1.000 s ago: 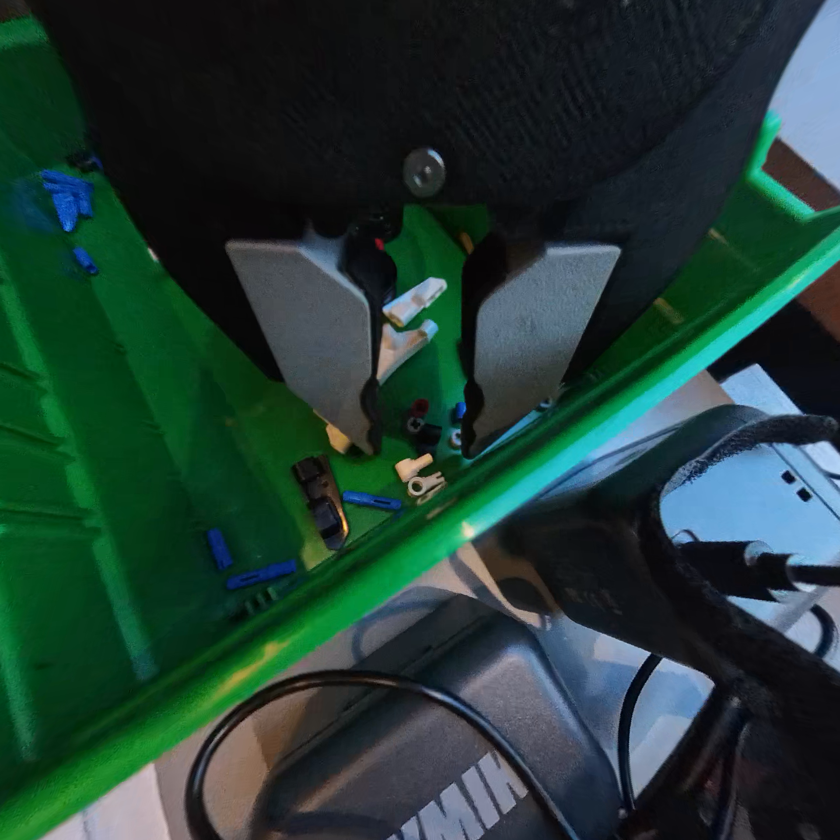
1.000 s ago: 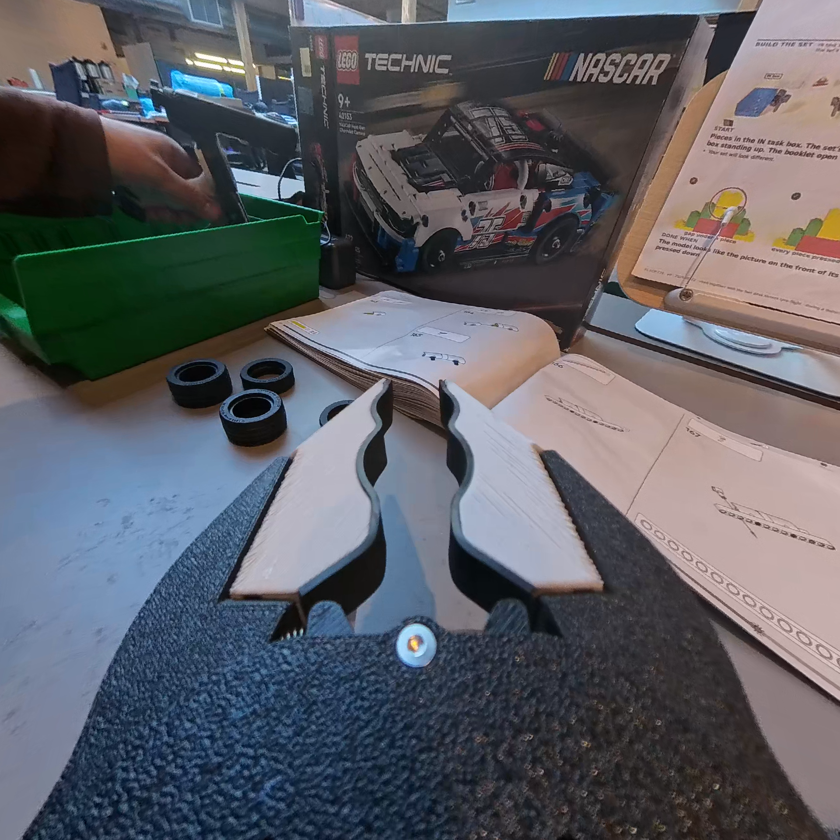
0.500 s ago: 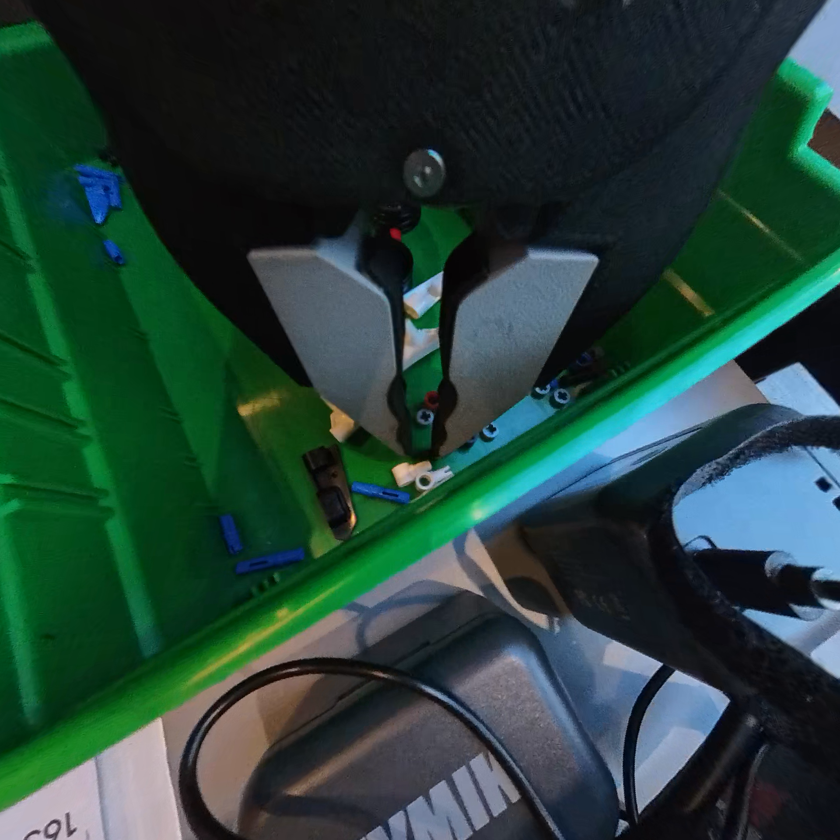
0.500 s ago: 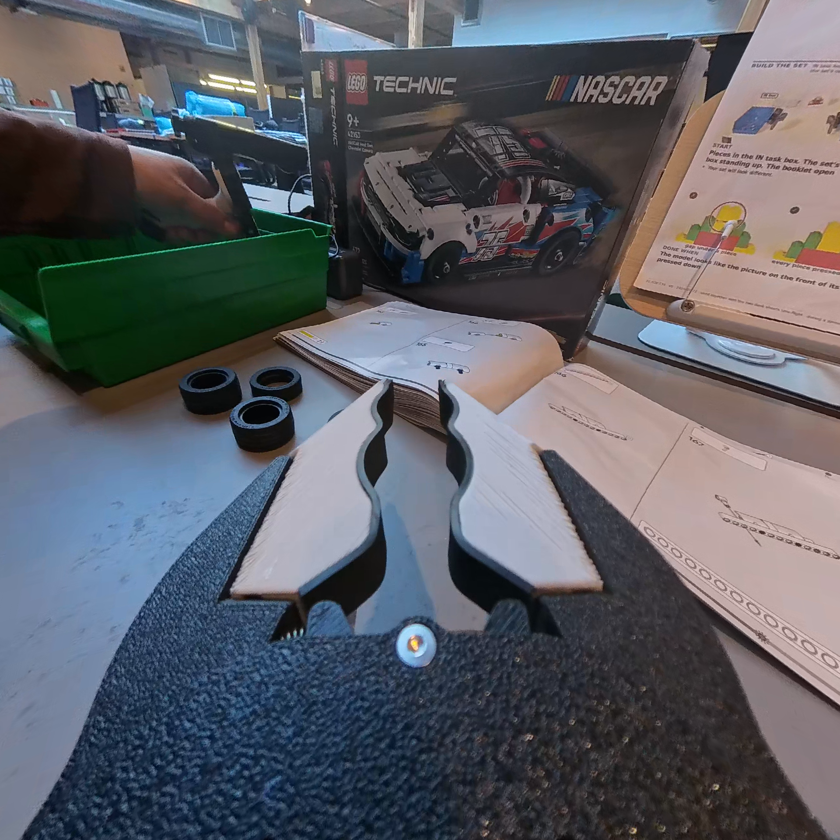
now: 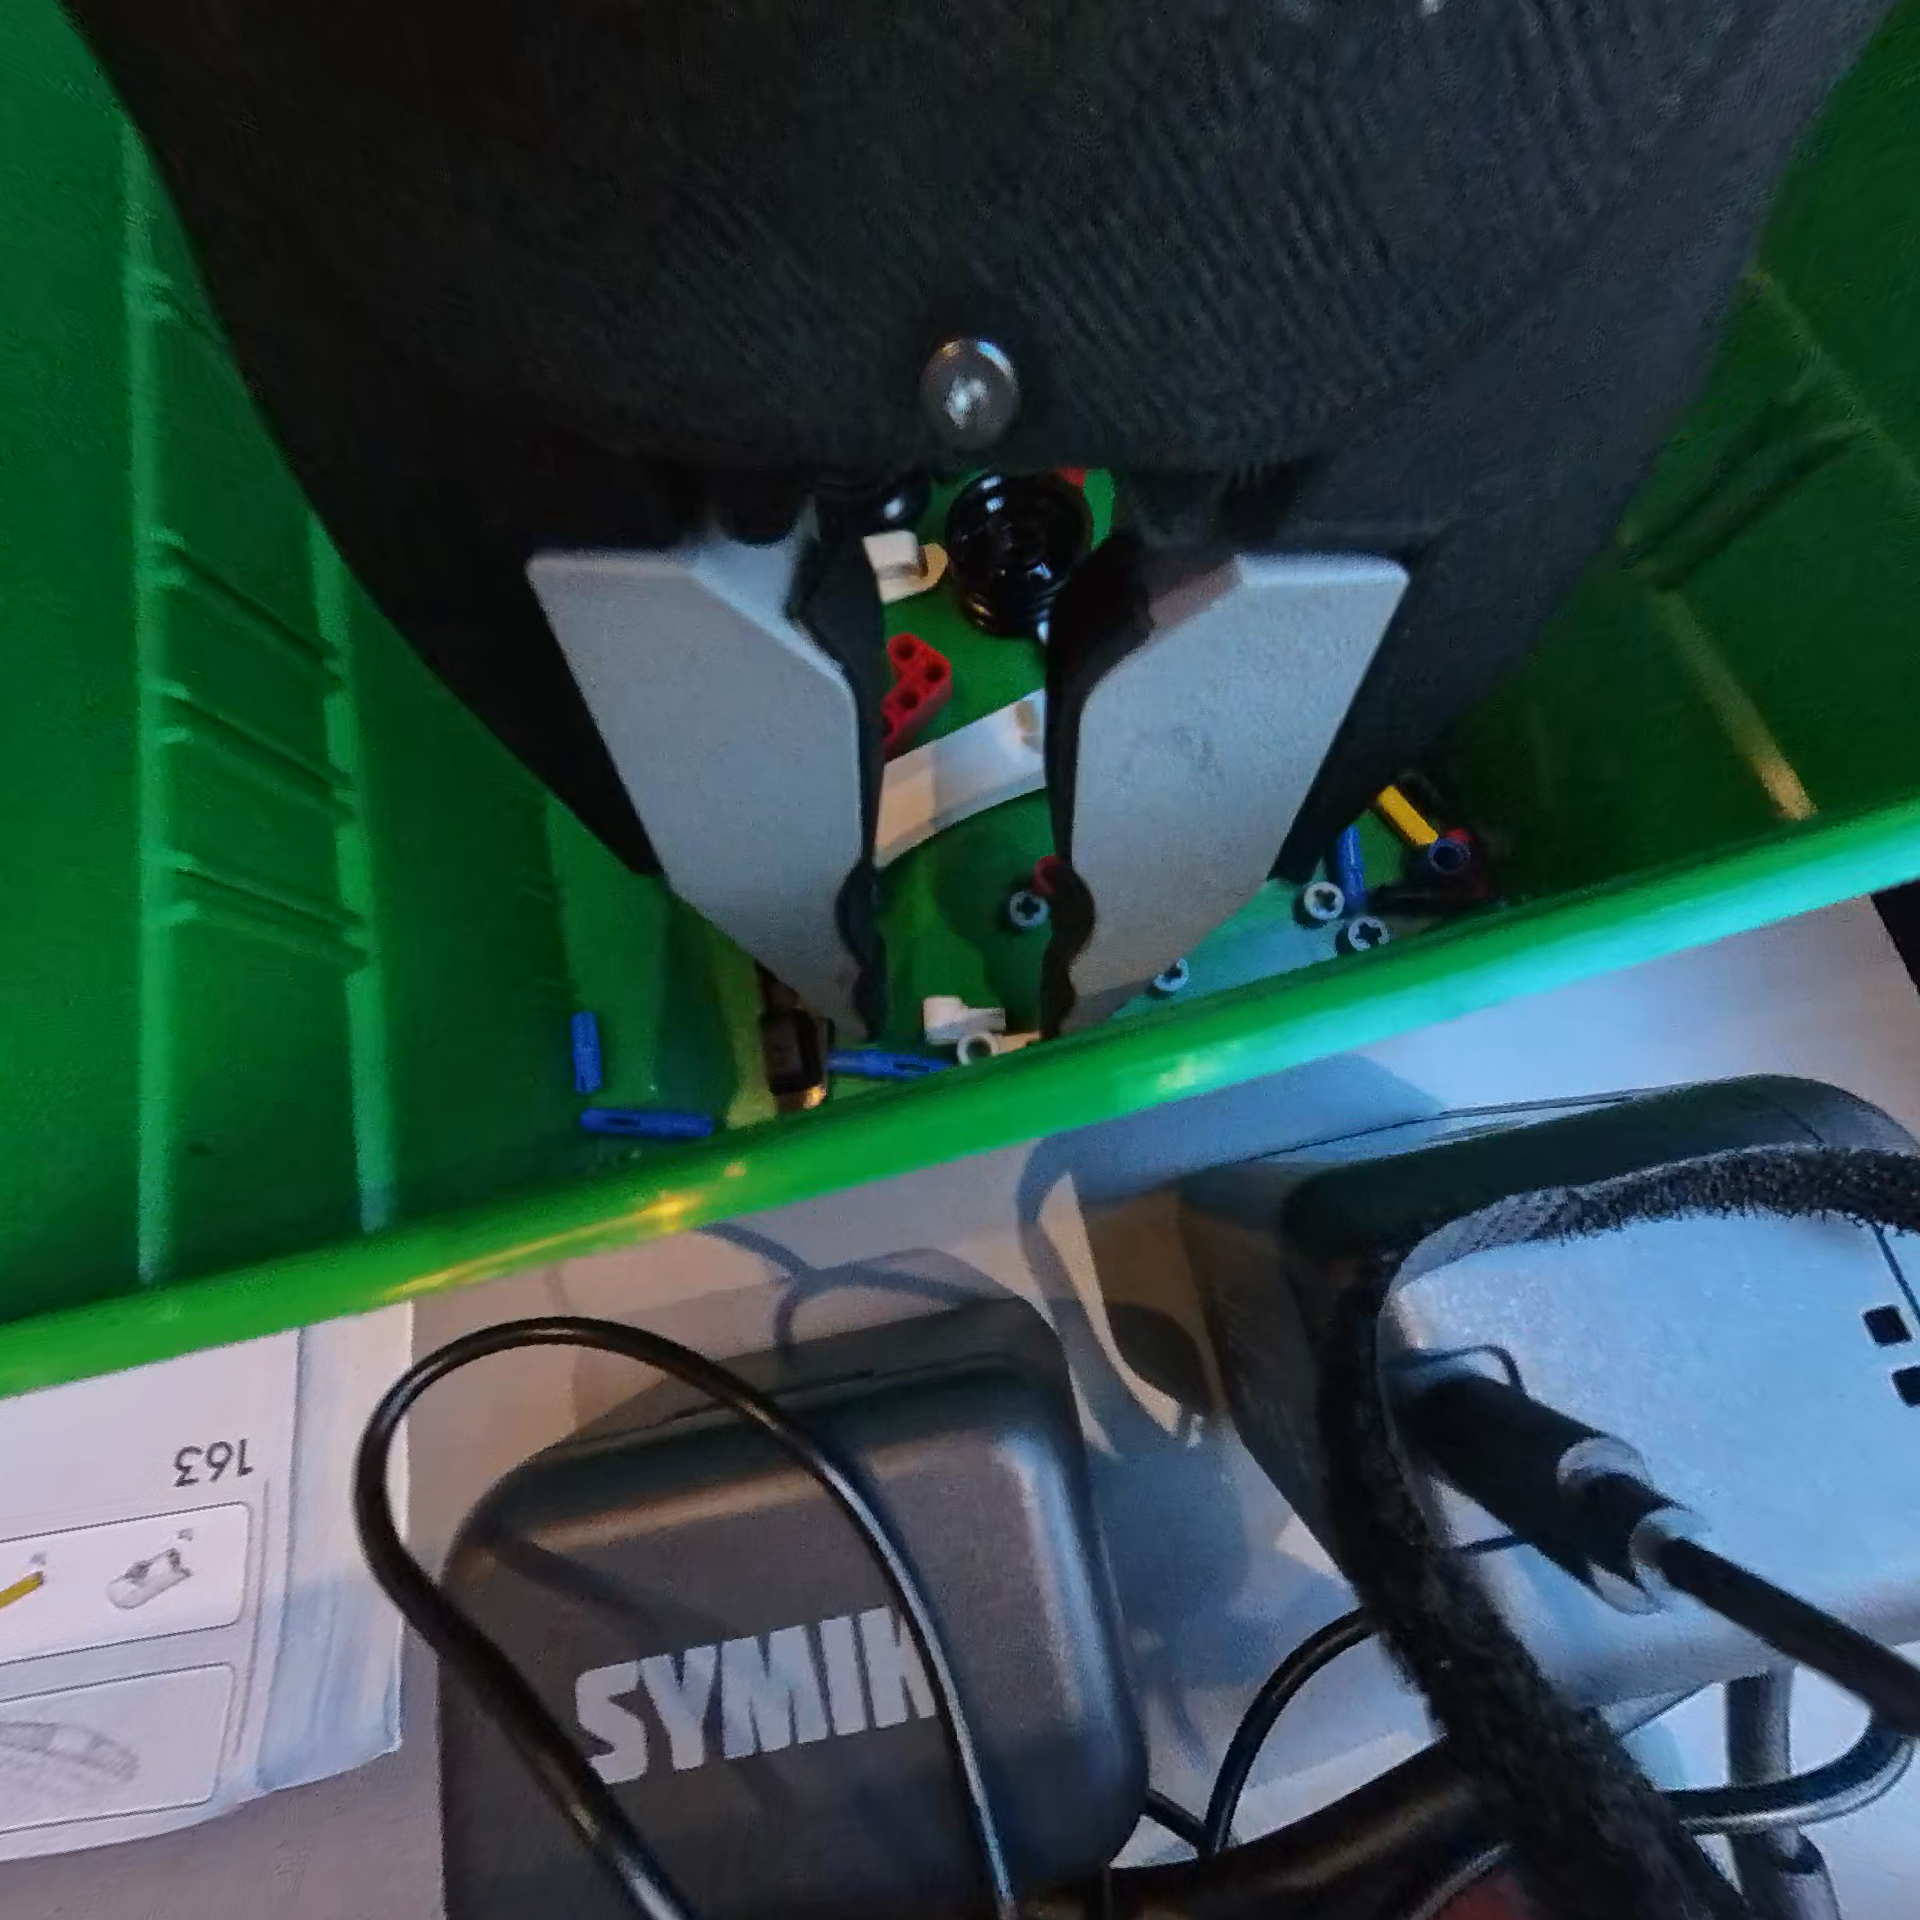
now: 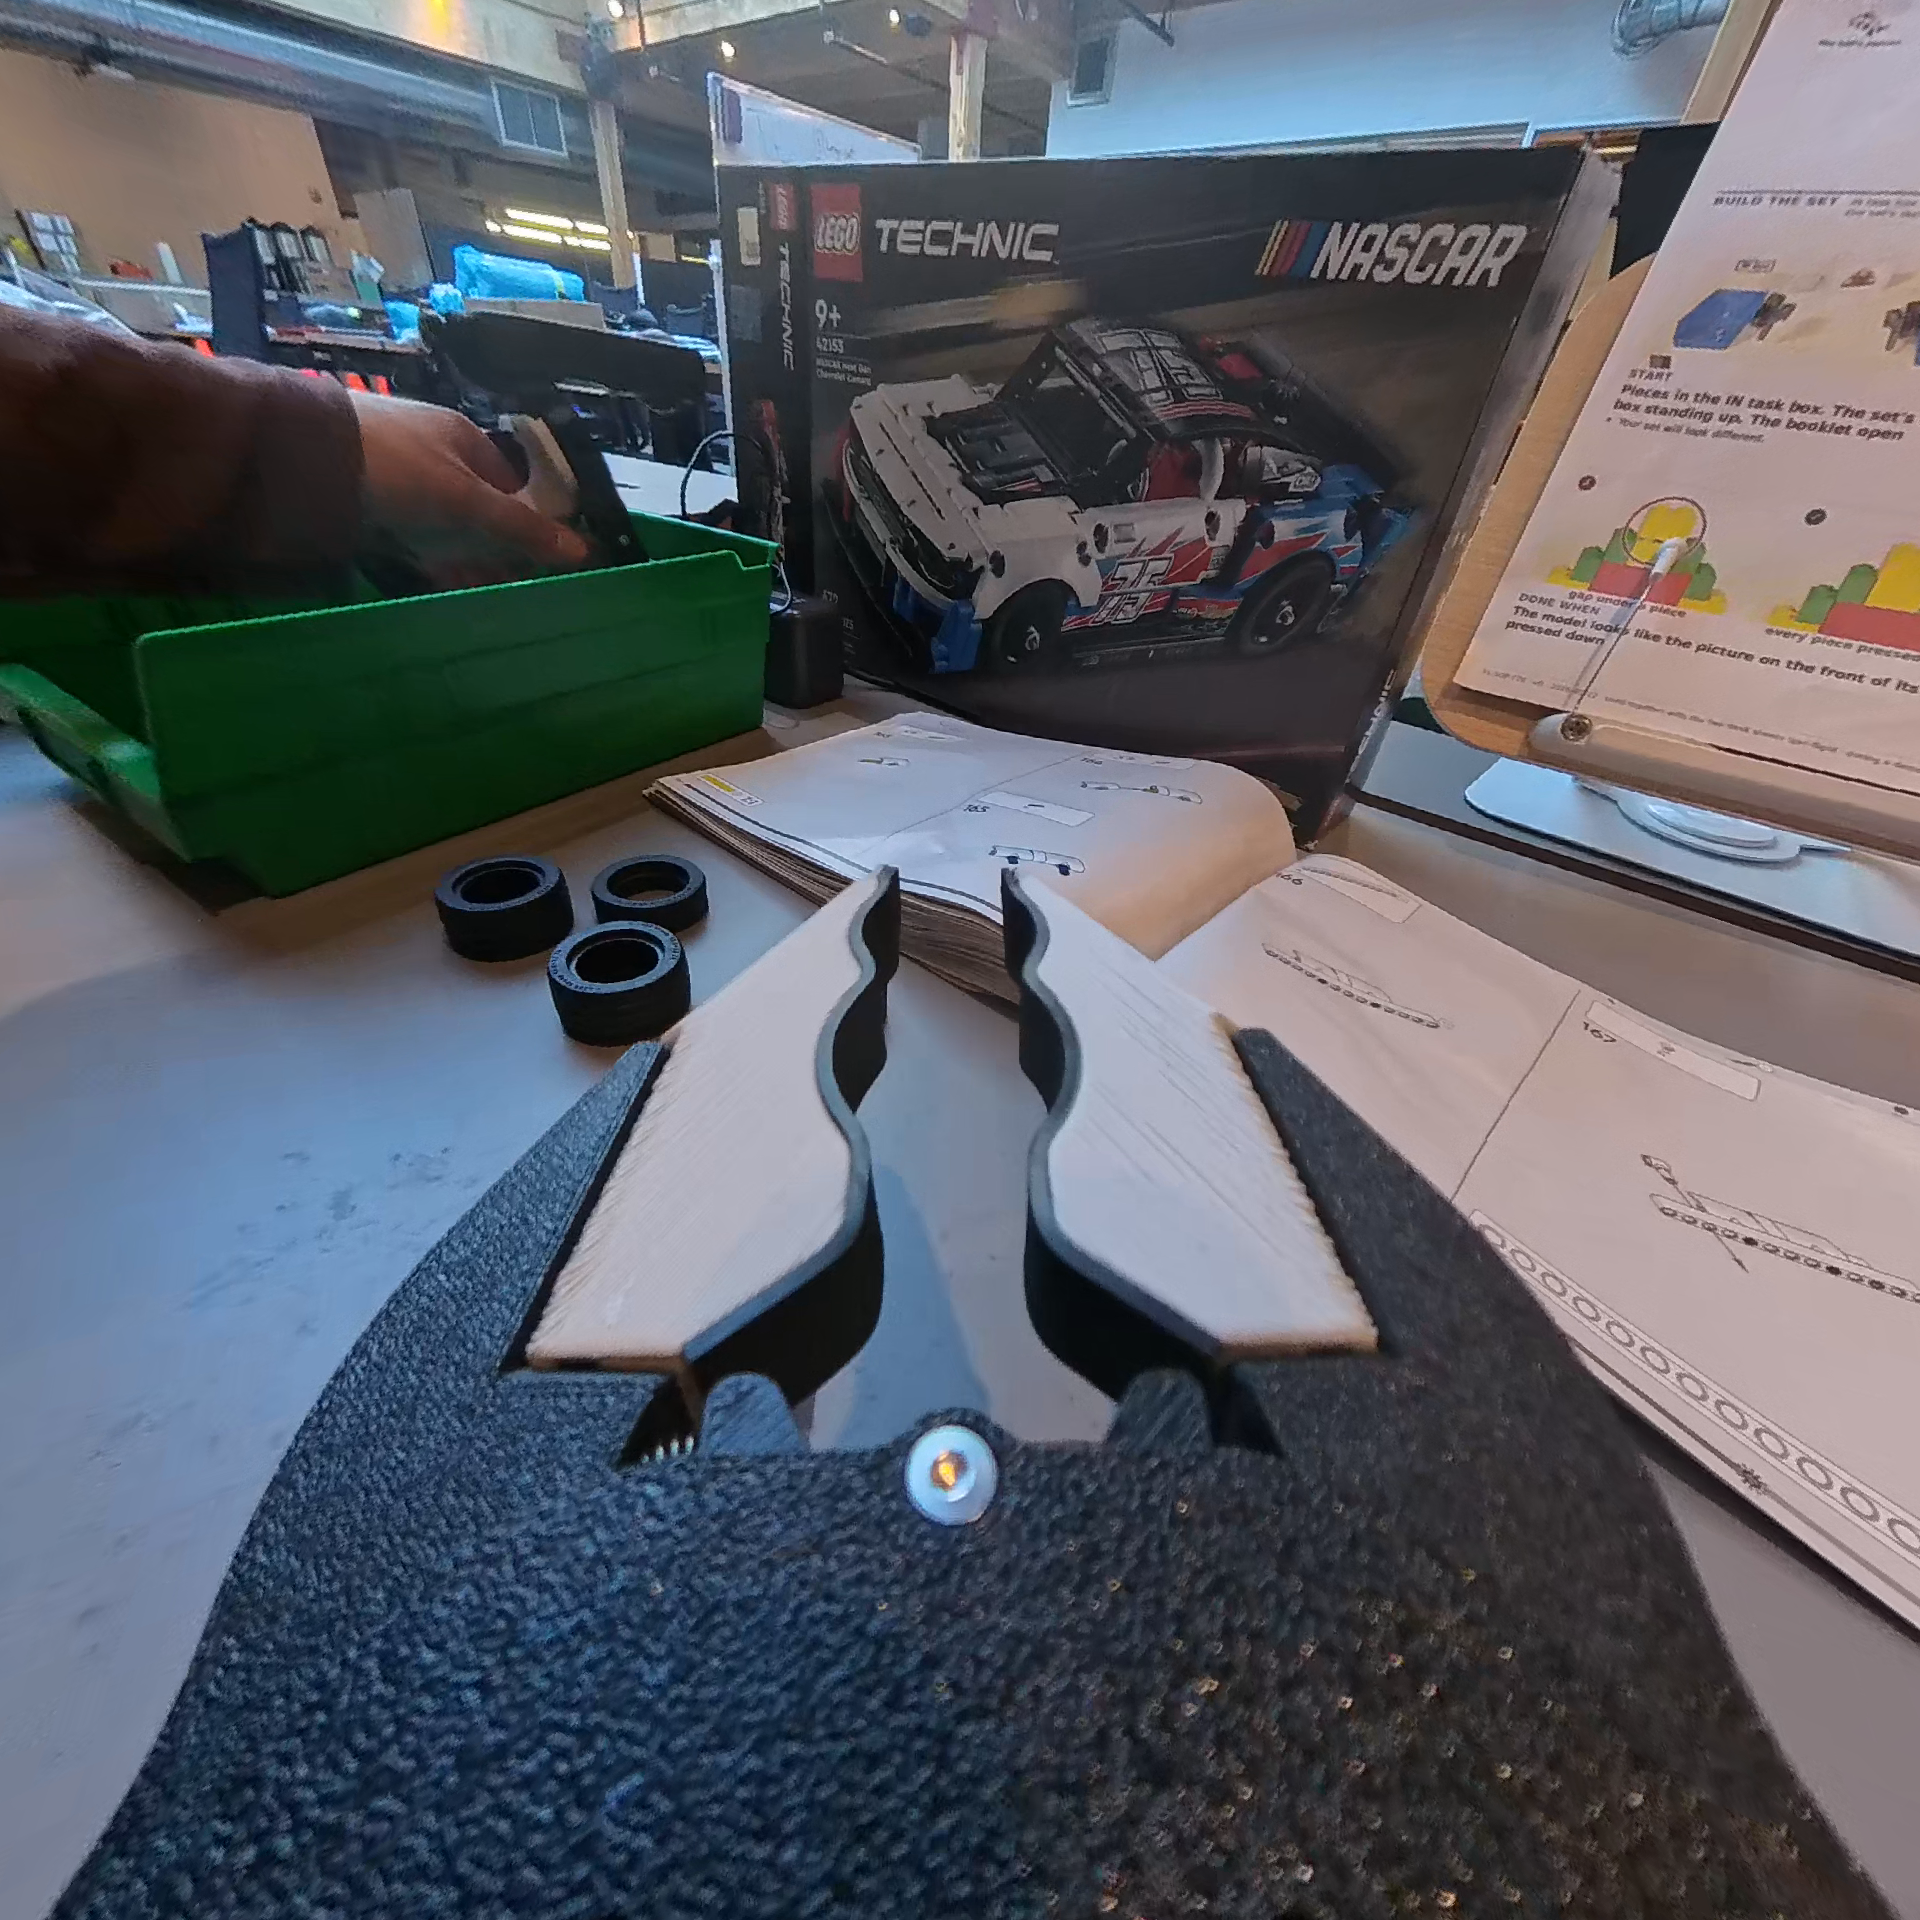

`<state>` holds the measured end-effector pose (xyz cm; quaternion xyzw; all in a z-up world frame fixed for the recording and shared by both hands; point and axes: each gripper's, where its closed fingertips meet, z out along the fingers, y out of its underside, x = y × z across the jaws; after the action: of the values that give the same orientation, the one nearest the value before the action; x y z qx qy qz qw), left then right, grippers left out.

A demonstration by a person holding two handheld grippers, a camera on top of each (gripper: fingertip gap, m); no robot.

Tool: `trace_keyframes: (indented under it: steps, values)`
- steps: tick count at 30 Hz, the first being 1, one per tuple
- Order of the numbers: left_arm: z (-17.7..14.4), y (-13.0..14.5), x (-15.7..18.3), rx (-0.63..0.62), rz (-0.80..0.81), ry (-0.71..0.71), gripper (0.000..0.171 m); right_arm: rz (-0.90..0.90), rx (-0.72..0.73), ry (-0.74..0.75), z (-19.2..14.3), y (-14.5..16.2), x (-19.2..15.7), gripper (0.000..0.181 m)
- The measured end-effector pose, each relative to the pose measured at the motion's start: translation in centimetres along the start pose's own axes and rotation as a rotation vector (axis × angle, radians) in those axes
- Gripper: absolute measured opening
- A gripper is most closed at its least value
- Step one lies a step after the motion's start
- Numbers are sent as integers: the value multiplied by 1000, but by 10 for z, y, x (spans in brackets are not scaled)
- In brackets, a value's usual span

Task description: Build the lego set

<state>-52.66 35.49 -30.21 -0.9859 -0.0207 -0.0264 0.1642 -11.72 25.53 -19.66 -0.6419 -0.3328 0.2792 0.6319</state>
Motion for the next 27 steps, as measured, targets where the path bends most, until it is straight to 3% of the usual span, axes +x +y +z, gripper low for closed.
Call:
trace_keyframes:
  steps: [4, 16, 21, 24, 27]
  values:
    - [0, 3, -2, 7, 60, -62, 14, 7, 14, -8, -2, -2, -1, 18]
    - [-4, 13, 2, 16, 104, -68, 14, 11, 40, -15, -6, -7, -2, 18]
    - [-36, 11, 4, 66, 133, -80, 15, 8, 39, -17, -6, -7, -3, 18]
    - [-88, 1, 45, 199, 212, 7, 15, 4, 39, -11, -6, -7, -2, 18]
    - [-150, 24, 155, 322, 398, 264, 13, -2, 49, 1, -7, -9, -1, 18]
